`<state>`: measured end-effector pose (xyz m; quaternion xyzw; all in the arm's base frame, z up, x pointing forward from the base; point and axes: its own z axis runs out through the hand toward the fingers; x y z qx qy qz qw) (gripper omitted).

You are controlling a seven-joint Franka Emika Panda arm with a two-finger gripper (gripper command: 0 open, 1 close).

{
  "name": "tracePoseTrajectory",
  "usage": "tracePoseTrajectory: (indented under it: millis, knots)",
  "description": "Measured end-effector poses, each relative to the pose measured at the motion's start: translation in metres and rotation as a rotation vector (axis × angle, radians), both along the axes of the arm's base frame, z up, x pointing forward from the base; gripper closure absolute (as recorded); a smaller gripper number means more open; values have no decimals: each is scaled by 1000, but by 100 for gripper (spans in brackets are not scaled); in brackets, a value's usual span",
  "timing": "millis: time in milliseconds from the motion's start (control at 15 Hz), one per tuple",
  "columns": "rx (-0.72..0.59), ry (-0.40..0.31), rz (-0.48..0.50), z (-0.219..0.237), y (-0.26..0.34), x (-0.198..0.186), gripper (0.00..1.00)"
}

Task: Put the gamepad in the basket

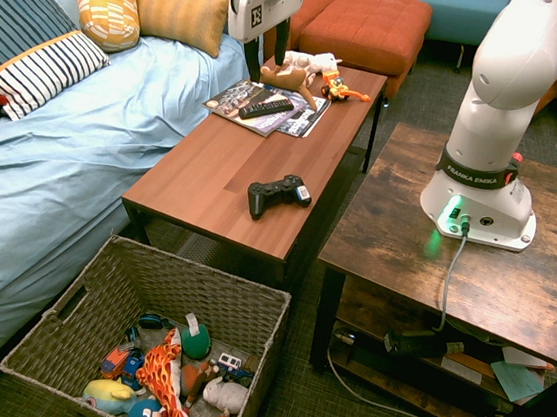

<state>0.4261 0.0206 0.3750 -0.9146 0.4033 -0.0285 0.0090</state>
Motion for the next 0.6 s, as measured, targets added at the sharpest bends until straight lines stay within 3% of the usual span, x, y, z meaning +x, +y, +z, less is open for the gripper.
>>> tracePoseTrajectory:
  millis: [267, 600]
  knots:
    - [-33, -10, 50, -9, 10, 3, 0]
    - [-72, 3, 191, -68, 47, -13, 0]
